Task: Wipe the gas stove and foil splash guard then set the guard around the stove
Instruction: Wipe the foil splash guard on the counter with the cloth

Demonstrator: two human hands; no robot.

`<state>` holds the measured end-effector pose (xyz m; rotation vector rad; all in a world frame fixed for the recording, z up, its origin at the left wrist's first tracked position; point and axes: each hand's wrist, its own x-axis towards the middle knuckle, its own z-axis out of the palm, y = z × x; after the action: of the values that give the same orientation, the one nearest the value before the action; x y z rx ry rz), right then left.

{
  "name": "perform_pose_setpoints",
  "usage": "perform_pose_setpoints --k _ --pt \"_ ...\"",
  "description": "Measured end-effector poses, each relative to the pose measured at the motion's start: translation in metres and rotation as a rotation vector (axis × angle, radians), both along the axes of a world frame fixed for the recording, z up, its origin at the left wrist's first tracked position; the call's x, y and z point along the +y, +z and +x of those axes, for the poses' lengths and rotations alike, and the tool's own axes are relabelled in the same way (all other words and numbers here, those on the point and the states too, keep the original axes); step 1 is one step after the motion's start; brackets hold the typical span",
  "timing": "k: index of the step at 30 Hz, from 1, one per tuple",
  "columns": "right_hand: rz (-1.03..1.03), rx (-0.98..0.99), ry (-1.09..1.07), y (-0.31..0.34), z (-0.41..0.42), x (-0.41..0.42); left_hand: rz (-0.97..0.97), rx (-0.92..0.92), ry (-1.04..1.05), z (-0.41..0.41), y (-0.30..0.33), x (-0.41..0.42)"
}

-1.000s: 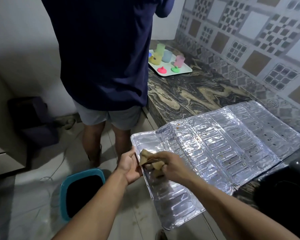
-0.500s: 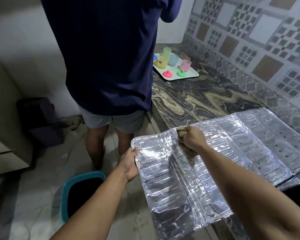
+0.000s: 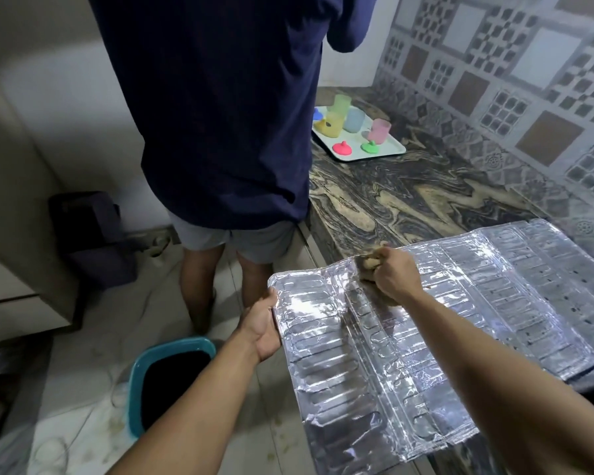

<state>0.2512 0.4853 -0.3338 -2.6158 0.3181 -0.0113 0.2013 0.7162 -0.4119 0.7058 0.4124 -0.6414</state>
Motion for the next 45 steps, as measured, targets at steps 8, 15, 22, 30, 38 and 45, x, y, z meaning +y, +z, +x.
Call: perform_pose_setpoints --k 8,15,22,30,38,45 --pt "-0.179 -0.062 0.533 -0.031 -0.038 0.055 -0.011 -0.011 0.045 0.0 0.004 -0.002" --pt "-0.489 -0.022 0.545 -0.026 -0.015 0.028 0.006 0.009 0.051 -0.004 0.004 0.001" --pt "-0.45 -0.025 0.392 -0.016 -0.017 0.018 0.046 0.018 0.018 -0.001 0.01 0.002" --pt "-0.125 -0.069 0.488 -0.04 -0.031 0.081 -0.044 0.022 0.046 0.0 0.011 -0.002" --pt "0.038 -0.096 0.591 -0.042 -0.07 0.092 -0.205 0.075 0.112 0.002 0.012 0.003" --pt "0.3 -0.077 0.426 -0.027 -0.039 0.064 -0.301 0.024 0.052 0.002 0.009 0.008"
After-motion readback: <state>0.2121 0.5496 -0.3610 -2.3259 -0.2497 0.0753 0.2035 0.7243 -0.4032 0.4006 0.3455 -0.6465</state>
